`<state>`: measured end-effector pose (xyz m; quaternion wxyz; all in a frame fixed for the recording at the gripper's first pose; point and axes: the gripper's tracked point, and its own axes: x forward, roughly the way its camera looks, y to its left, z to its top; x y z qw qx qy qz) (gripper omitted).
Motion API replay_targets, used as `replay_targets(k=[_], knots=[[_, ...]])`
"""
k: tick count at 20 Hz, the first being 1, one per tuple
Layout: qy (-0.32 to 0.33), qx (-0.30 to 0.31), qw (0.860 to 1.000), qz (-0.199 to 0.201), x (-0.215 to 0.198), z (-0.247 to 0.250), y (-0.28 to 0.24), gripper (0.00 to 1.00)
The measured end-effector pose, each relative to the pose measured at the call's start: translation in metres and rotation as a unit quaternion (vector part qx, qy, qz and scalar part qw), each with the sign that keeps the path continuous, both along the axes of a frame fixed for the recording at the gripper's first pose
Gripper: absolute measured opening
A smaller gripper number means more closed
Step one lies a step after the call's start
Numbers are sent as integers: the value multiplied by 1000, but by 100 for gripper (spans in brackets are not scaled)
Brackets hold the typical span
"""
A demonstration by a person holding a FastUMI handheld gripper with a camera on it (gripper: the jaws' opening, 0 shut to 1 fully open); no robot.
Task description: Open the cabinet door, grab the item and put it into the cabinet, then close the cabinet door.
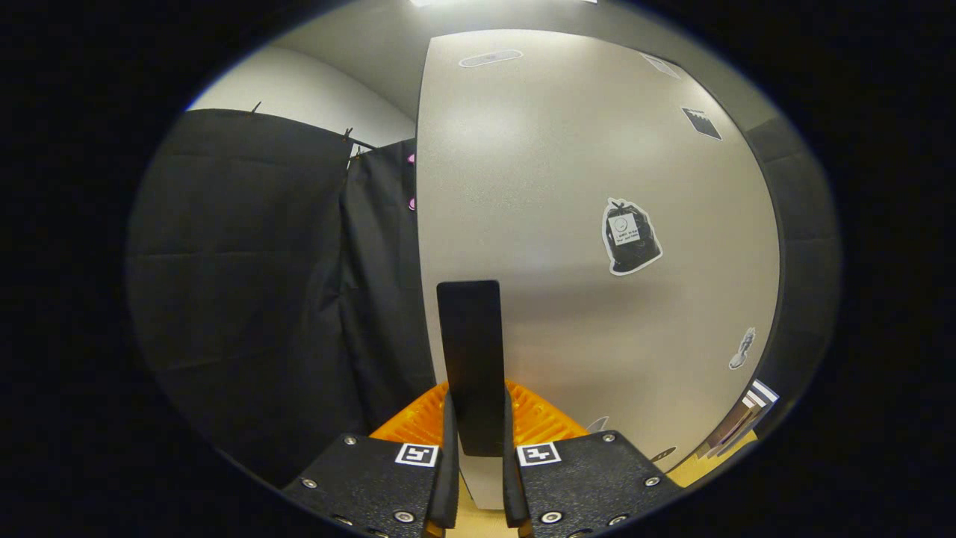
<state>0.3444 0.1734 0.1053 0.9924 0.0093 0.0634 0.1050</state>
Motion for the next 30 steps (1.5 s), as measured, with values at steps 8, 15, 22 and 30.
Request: replay_targets(k=[8, 15, 22, 30], knots=[[13, 7, 998, 60, -44, 9, -8, 24], [25, 4, 996, 81, -73, 15, -26, 22], [23, 8, 996, 87, -108, 18, -53, 22], [25, 14, 997, 69, -139, 21, -91, 22]])
